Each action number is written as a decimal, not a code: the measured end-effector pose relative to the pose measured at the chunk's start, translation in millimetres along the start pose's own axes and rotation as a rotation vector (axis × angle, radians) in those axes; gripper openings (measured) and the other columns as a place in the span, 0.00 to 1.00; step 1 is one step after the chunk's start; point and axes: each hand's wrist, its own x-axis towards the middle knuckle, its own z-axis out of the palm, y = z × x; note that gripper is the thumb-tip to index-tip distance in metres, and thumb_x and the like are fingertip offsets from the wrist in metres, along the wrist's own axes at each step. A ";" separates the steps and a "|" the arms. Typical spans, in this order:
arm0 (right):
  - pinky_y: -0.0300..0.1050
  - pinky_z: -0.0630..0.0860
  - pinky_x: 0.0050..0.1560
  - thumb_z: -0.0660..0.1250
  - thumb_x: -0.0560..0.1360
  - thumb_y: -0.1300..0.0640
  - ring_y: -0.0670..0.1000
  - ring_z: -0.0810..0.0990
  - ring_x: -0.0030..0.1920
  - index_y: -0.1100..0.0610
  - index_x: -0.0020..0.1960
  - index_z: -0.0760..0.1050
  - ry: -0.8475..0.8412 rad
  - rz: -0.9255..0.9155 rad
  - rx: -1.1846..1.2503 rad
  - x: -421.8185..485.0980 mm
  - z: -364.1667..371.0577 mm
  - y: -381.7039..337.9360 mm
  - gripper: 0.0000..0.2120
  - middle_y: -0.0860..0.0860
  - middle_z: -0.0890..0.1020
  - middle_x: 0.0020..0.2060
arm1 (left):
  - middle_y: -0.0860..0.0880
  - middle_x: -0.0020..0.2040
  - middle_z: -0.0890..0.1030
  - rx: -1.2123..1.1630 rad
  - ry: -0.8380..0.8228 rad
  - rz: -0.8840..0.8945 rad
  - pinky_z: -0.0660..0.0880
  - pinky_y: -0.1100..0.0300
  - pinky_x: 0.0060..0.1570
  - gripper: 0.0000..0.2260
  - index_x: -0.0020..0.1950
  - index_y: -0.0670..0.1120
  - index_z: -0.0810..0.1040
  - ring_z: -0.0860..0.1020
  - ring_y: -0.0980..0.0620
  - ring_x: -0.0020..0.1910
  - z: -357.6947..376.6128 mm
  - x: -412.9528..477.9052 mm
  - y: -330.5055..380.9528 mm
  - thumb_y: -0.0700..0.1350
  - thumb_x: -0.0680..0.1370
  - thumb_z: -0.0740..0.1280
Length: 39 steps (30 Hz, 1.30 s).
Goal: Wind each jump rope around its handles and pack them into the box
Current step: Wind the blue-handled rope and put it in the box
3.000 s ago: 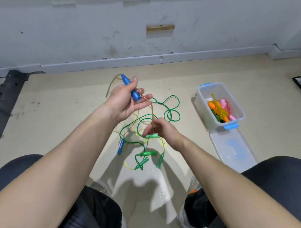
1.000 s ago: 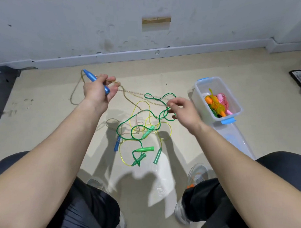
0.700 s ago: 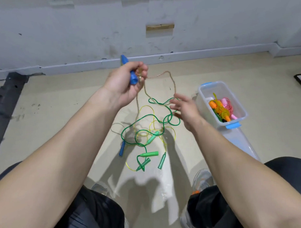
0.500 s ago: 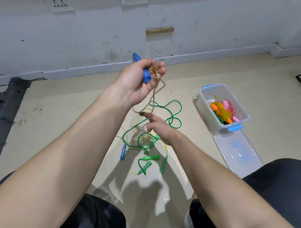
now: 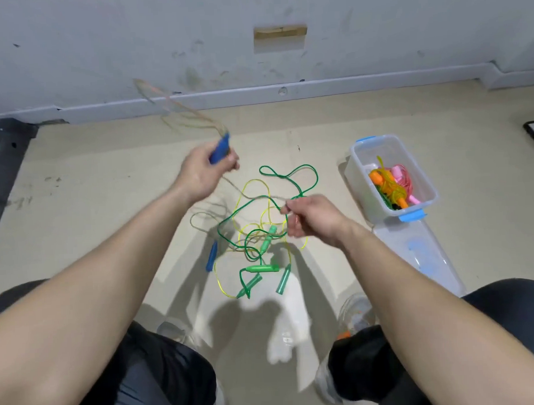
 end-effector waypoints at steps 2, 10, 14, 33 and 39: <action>0.36 0.75 0.29 0.58 0.85 0.57 0.47 0.77 0.24 0.59 0.48 0.76 -0.025 -0.066 0.088 -6.9 -0.9 -36.7 0.12 0.48 0.76 0.24 | 0.49 0.45 0.84 0.075 -0.166 -0.027 0.77 0.55 0.55 0.02 0.47 0.52 0.80 0.81 0.56 0.46 19.5 -14.3 -14.4 0.48 0.78 0.68; 0.35 0.72 0.28 0.58 0.85 0.55 0.45 0.73 0.24 0.59 0.50 0.77 0.019 -0.275 0.487 -22.3 -6.4 -136.1 0.12 0.45 0.73 0.25 | 0.45 0.52 0.82 -0.154 -0.388 -0.051 0.73 0.70 0.50 0.07 0.58 0.38 0.77 0.82 0.62 0.49 67.2 -53.4 -2.1 0.35 0.84 0.60; 0.35 0.74 0.29 0.58 0.85 0.52 0.45 0.77 0.26 0.59 0.48 0.76 0.138 -0.322 0.569 -22.4 -21.4 -149.7 0.14 0.46 0.78 0.27 | 0.49 0.44 0.84 -0.082 -0.367 -0.050 0.74 0.63 0.51 0.07 0.50 0.45 0.79 0.81 0.55 0.47 63.1 -55.8 1.5 0.38 0.84 0.63; 0.40 0.72 0.61 0.65 0.74 0.66 0.47 0.74 0.62 0.46 0.57 0.80 -0.079 -0.050 -0.281 -9.7 35.4 32.7 0.20 0.48 0.76 0.67 | 0.47 0.40 0.85 -0.852 -0.128 -0.184 0.82 0.59 0.35 0.03 0.54 0.43 0.73 0.86 0.45 0.40 40.6 -32.4 137.8 0.41 0.85 0.61; 0.42 0.73 0.39 0.59 0.83 0.60 0.53 0.81 0.39 0.58 0.50 0.76 -0.102 0.039 -0.247 -27.4 23.2 35.2 0.08 0.55 0.85 0.42 | 0.50 0.42 0.84 -0.689 0.187 -0.091 0.81 0.59 0.40 0.03 0.52 0.47 0.73 0.85 0.49 0.41 14.6 -7.9 108.8 0.43 0.85 0.61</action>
